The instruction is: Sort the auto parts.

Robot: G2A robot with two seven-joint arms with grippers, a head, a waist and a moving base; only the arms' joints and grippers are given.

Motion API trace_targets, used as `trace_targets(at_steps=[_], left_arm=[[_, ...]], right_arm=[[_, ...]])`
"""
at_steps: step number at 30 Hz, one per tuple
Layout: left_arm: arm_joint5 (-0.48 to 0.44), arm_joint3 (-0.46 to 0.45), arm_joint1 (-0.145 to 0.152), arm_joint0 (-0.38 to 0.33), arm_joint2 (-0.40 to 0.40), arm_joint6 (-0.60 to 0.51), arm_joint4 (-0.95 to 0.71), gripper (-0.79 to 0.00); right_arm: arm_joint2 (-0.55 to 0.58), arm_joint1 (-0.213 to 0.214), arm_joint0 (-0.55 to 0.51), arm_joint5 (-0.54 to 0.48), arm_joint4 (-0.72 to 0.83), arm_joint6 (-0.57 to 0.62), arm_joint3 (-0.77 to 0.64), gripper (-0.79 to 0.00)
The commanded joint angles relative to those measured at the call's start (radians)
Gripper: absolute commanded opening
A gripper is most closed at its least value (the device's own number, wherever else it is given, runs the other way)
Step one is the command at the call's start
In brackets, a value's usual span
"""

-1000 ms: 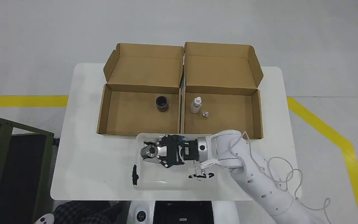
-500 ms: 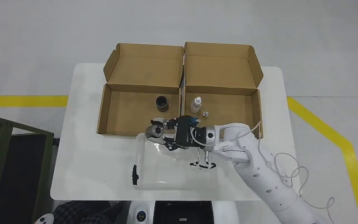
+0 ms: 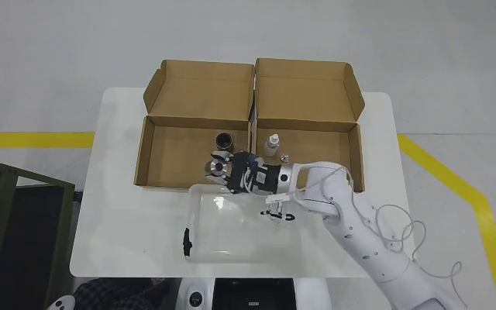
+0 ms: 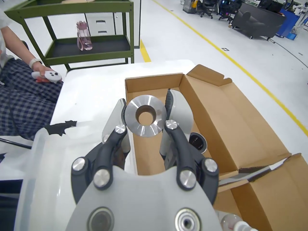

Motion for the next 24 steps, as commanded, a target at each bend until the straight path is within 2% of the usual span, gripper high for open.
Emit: trace_targets(at_steps=[1, 24], left_arm=[[0.000, 0.000, 0.000, 0.000, 0.000, 0.000, 0.000, 0.000], [0.000, 0.000, 0.000, 0.000, 0.000, 0.000, 0.000, 0.000]], right_arm=[[-0.011, -0.003, 0.019, 0.004, -0.025, 0.015, 0.016, -0.785], [-0.171, -0.065, 0.234, -0.026, -0.124, 0.180, 0.245, -0.785]])
